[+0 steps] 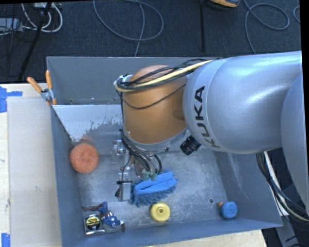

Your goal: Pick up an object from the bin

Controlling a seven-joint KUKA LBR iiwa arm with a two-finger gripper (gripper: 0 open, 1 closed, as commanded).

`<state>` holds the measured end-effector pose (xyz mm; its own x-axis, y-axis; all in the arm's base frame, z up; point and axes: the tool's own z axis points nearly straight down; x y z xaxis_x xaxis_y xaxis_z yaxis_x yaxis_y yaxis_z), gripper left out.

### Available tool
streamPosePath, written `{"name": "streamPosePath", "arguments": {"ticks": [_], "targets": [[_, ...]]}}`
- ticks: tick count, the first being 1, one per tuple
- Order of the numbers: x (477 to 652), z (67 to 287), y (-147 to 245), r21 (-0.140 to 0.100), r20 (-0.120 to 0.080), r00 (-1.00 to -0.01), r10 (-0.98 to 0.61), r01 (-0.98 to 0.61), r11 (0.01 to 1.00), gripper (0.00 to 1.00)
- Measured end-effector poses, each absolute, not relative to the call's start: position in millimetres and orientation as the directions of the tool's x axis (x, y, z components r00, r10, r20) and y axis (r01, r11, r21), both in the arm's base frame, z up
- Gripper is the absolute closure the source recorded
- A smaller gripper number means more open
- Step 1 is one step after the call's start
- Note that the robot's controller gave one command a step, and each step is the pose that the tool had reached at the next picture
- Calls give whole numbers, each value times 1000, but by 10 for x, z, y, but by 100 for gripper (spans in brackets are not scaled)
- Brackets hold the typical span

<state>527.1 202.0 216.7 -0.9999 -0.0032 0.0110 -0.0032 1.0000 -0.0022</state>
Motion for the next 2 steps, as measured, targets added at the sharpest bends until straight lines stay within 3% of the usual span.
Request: {"name": "streamPosePath", "arguments": {"ticks": [1,2], "targets": [[5289,2215,2009,-1,3,-1000,1,1,1000,0],[4852,1473,1917,-1,10,-978,-208,-208,978,100]]}}
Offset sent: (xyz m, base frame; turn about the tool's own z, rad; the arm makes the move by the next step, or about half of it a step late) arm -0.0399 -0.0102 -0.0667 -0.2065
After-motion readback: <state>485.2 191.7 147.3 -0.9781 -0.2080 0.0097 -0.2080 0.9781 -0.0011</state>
